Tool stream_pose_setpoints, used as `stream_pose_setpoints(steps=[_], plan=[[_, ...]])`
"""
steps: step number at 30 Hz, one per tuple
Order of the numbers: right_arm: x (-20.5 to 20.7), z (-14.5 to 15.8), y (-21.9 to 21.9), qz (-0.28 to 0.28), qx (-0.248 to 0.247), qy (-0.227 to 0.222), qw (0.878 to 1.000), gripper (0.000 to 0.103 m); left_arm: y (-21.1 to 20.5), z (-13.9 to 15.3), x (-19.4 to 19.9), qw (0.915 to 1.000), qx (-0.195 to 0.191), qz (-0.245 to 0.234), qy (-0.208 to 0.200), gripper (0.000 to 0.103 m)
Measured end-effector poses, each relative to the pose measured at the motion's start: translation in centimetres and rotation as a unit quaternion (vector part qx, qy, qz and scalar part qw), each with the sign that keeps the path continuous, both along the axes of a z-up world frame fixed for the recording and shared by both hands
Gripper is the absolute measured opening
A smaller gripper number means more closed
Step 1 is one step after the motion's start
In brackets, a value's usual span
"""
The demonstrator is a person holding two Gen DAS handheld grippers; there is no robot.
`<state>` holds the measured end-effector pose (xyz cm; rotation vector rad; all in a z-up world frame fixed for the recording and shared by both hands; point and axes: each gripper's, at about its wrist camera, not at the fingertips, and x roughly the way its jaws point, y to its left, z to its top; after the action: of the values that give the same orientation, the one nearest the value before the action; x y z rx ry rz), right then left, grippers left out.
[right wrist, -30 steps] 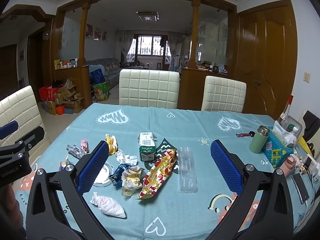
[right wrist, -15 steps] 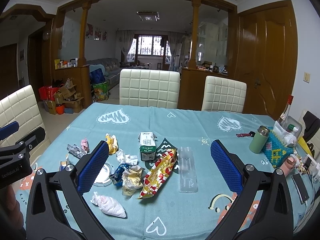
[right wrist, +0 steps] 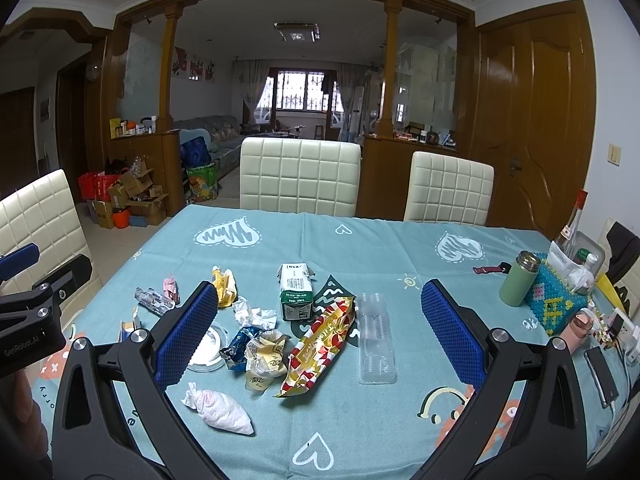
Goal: Collect trash
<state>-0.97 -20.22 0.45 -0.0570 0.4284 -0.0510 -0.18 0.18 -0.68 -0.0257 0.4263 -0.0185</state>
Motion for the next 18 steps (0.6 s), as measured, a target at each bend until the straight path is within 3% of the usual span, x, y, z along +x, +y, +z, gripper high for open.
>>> stream_pose_setpoints(steps=[18], plan=[[0.00, -0.05, 0.07, 0.000, -0.002, 0.003, 1.000, 0.100, -0.08, -0.21, 0.01, 1.0000, -0.001, -0.001, 0.001, 0.096]])
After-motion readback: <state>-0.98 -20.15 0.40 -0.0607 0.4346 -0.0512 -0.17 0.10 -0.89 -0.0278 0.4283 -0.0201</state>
